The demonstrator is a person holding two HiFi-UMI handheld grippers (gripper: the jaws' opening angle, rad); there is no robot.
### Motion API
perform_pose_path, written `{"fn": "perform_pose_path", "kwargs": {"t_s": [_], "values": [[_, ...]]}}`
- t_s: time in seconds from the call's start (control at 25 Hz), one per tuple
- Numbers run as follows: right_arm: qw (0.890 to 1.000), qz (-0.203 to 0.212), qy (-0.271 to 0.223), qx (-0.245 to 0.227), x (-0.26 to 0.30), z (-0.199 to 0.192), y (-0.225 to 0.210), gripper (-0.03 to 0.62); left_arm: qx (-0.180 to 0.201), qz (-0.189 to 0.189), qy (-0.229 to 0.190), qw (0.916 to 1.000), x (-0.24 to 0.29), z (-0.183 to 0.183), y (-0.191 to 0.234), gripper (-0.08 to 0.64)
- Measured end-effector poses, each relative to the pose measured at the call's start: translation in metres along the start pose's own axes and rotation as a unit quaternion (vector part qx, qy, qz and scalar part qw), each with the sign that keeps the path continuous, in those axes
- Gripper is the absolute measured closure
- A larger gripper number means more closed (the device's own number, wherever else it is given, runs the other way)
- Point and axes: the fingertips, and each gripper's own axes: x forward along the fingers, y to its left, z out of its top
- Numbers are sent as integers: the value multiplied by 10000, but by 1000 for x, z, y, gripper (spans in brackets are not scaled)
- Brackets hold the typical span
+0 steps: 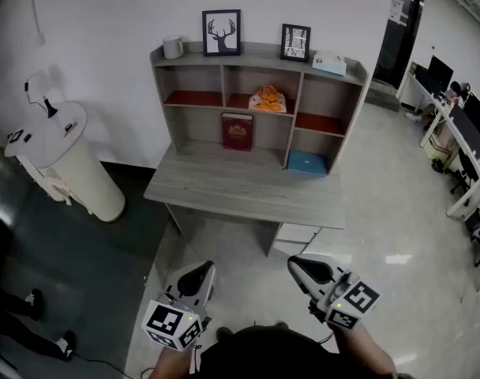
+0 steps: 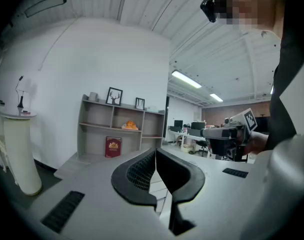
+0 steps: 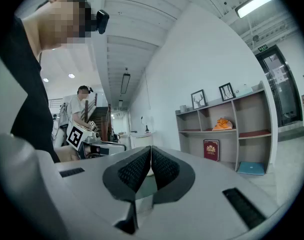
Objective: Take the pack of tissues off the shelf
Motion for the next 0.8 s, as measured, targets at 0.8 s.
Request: {"fn": "perform_pose_path", "kwargs": {"t_s": [0.8], "values": [[9987,476,-143,67,81,-5,84,572,-134,-45,30,9999,-73,-19,41,546]]}}
